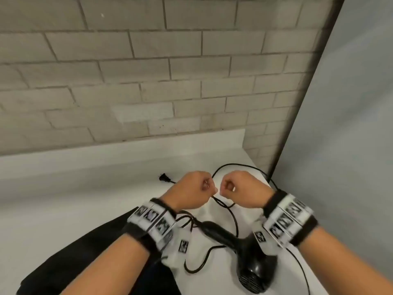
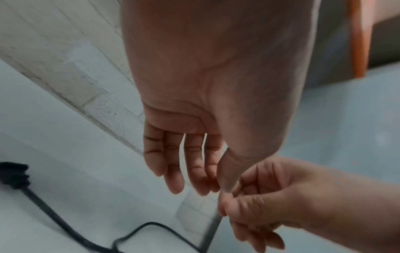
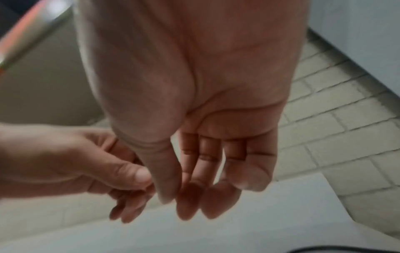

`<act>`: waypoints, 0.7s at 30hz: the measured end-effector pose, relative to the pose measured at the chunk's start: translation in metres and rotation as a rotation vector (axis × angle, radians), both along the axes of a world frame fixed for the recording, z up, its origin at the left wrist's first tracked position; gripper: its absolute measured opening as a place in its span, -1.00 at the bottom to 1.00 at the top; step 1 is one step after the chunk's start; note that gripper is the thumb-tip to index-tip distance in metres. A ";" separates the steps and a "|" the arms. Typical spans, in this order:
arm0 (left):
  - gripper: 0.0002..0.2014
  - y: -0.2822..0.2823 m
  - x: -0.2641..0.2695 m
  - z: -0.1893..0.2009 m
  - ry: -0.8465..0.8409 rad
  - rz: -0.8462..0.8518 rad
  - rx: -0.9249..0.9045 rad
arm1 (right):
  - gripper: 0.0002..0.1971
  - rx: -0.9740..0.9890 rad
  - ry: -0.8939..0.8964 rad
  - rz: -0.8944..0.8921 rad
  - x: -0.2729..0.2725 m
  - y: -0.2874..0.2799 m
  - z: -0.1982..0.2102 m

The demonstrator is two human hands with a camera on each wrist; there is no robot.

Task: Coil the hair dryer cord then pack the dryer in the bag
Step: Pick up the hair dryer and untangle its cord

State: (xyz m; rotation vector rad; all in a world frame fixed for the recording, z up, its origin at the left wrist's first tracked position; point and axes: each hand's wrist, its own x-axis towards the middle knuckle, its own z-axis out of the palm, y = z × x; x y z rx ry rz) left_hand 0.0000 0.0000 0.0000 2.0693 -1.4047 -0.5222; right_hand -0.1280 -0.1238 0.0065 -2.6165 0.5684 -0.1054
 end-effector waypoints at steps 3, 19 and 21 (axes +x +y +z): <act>-0.87 -0.036 0.021 -0.020 -0.095 -0.008 0.205 | -0.88 -0.027 0.169 -0.039 0.031 -0.016 -0.019; -0.98 -0.078 0.052 -0.084 0.545 0.413 0.341 | -0.70 0.013 0.394 -0.068 0.091 -0.034 -0.079; -0.97 -0.072 0.051 -0.083 0.637 0.447 0.278 | -0.68 0.053 0.358 -0.057 0.088 -0.034 -0.074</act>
